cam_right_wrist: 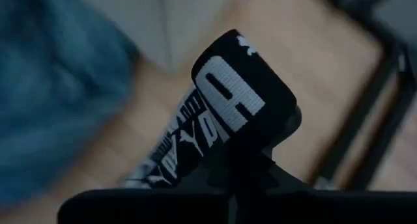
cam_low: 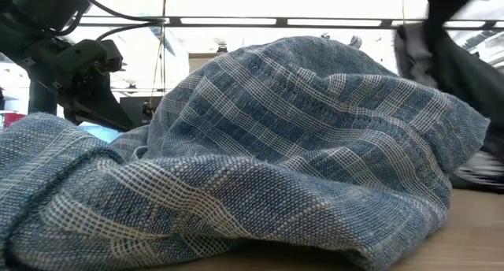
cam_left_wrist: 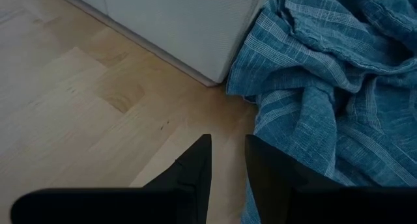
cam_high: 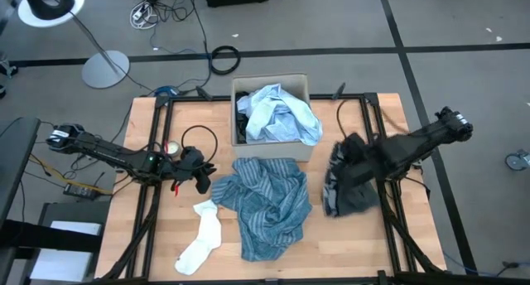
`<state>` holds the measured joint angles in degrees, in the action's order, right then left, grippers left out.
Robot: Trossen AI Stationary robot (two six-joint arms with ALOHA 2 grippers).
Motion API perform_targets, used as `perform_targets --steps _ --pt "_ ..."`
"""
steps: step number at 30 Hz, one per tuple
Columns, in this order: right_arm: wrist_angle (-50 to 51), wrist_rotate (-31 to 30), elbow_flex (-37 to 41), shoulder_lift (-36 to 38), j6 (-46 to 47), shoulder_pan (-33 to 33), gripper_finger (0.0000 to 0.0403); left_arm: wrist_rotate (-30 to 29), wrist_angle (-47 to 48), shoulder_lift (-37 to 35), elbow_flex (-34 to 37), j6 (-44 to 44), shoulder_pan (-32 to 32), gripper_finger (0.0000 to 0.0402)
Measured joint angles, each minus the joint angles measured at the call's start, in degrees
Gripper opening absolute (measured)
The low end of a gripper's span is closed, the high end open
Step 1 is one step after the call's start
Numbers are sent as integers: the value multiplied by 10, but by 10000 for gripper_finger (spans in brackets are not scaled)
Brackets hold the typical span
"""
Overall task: Sort clothes
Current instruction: Put the gray boxer into the laundry bin
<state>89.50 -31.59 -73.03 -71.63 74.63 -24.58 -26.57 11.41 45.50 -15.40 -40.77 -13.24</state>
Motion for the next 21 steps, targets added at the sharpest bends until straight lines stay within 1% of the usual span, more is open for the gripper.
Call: perform_targets --steps 3,6,9,11,13,16,19,21 --pt "5 -64 -70 0 -49 18 4 -4 -1 0 0 0 0 99" --pt "-11 -131 -135 0 -117 39 4 -8 -3 0 0 0 0 99" --pt "-76 -171 -189 0 -226 72 4 -8 -4 0 0 1 0 99" --pt "-150 -181 -218 0 -320 99 4 -8 -4 0 0 1 0 99" --pt "-249 -178 -235 0 -426 131 4 -8 -4 0 0 1 0 99" --pt "-419 -135 -239 -2 -576 182 4 -9 -4 0 0 2 0 99" --pt "-554 -77 -239 -16 -668 232 3 -9 -4 0 0 2 0 99" --pt "-606 -50 -239 -33 -708 262 3 -9 -3 0 0 2 0 99"
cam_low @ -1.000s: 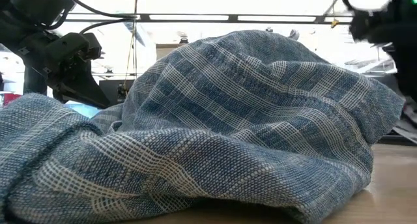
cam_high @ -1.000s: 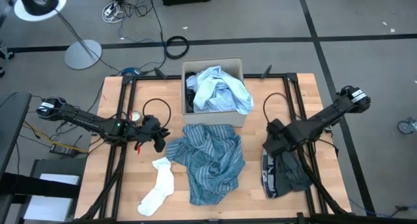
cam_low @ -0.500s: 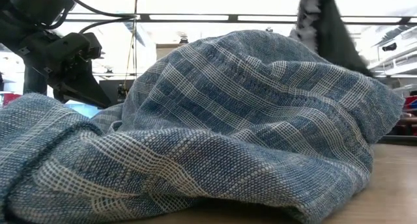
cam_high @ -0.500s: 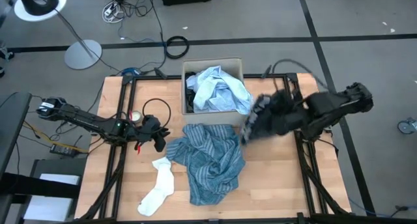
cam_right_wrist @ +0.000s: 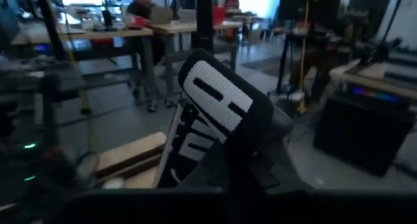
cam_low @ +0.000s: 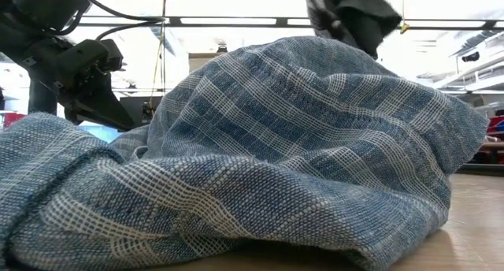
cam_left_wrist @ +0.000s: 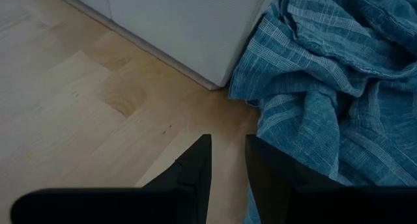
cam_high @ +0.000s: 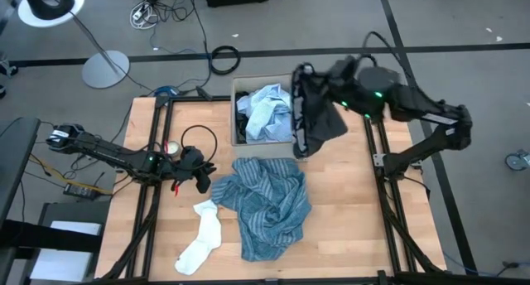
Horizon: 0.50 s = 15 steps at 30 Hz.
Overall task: Sort clothes
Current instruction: Put the gray boxer into the laundry bin
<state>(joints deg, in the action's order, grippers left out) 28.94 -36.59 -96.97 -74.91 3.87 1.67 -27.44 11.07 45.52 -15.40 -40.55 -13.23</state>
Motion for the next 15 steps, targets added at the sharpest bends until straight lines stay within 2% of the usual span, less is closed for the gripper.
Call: perform_targets --steps 5,11,15 --pt "-54 48 0 -60 -31 71 4 0 0 0 0 0 0 99" --pt "-134 193 1 -146 -44 143 5 0 2 0 0 0 0 99" --pt "-213 268 1 -188 -50 175 6 0 4 0 0 0 0 99"
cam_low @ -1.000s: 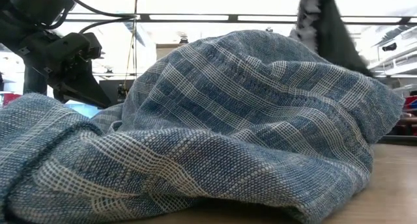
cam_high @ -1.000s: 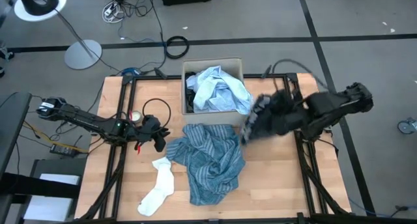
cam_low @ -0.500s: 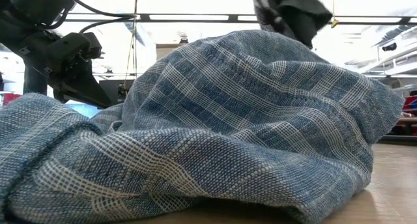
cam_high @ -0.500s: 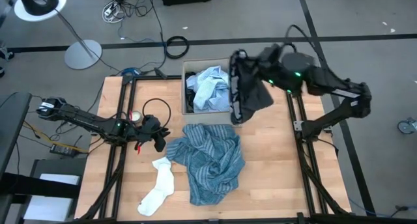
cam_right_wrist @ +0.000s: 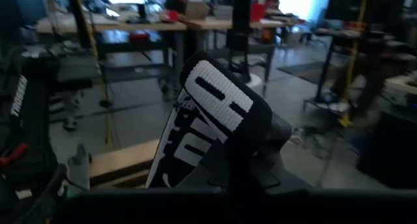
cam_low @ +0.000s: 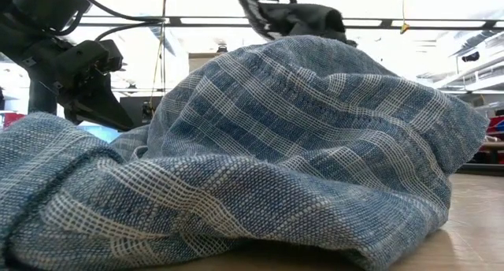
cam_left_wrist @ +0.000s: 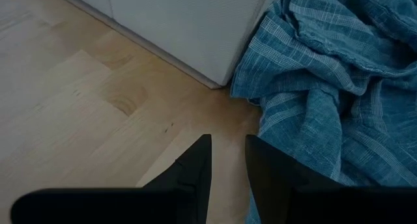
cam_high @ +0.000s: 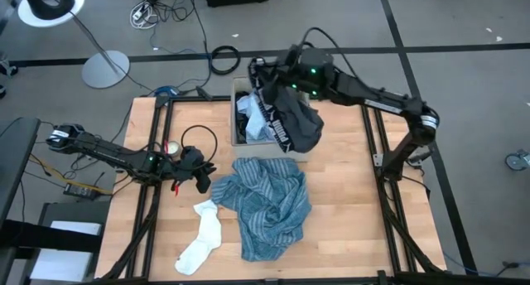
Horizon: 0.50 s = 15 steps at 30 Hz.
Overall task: Sort clothes
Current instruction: Put the gray boxer into the laundry bin
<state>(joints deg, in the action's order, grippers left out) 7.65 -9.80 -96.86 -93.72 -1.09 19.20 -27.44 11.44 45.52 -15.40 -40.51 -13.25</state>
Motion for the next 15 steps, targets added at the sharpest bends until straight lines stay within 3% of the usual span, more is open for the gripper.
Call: perform_targets --steps 5,15 --pt "-2 46 0 -39 10 20 7 0 1 0 0 0 0 99" --pt "256 54 0 -114 101 18 8 0 0 0 0 13 0 99"
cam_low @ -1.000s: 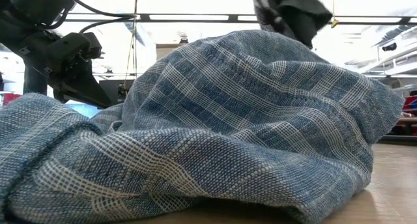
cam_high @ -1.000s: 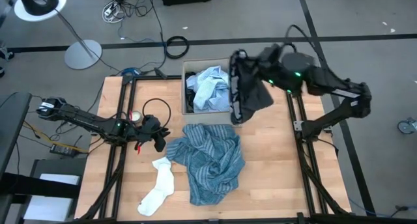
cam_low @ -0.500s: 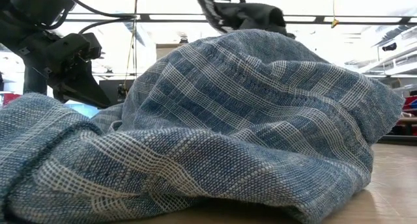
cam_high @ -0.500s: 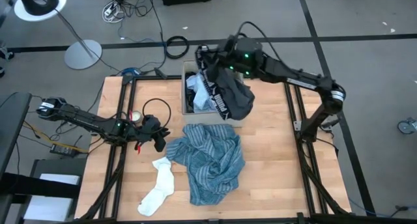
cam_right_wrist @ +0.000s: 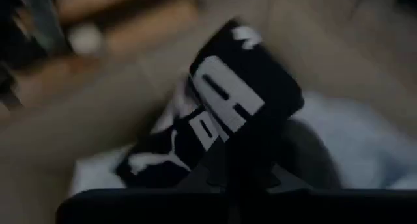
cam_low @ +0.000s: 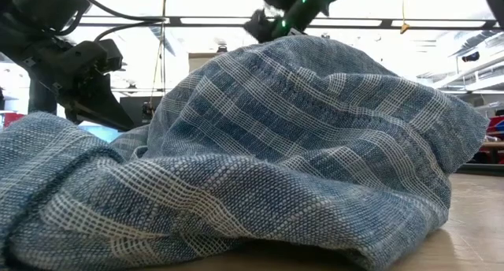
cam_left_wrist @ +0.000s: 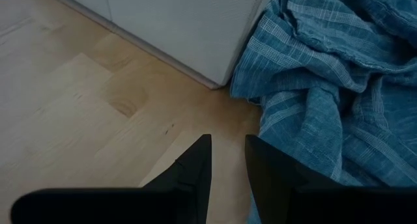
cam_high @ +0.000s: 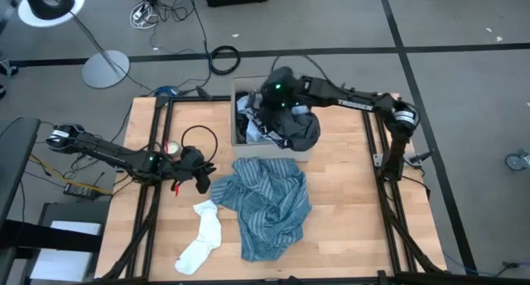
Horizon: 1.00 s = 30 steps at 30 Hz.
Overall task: Sort clothes
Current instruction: Put the gray boxer into the laundry bin
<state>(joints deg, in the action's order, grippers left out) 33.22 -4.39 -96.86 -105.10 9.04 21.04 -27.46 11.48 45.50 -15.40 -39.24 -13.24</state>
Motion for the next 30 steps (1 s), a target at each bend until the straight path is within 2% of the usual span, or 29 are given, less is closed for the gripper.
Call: perform_targets --steps 4,8,12,16,22,30 --pt "64 10 0 -51 19 -1 15 -4 -1 0 0 0 0 99" --pt "67 15 -2 -107 19 -1 38 -5 -1 0 0 0 0 99" --pt "43 17 -5 -155 19 2 84 -6 -2 0 0 0 0 99" --pt "35 23 -5 -171 19 6 138 -6 -3 0 0 -2 0 99" --pt "29 28 1 -137 14 10 191 -6 -1 0 0 -2 0 99" --pt "48 25 2 -17 13 12 196 -6 0 0 0 -2 0 99"
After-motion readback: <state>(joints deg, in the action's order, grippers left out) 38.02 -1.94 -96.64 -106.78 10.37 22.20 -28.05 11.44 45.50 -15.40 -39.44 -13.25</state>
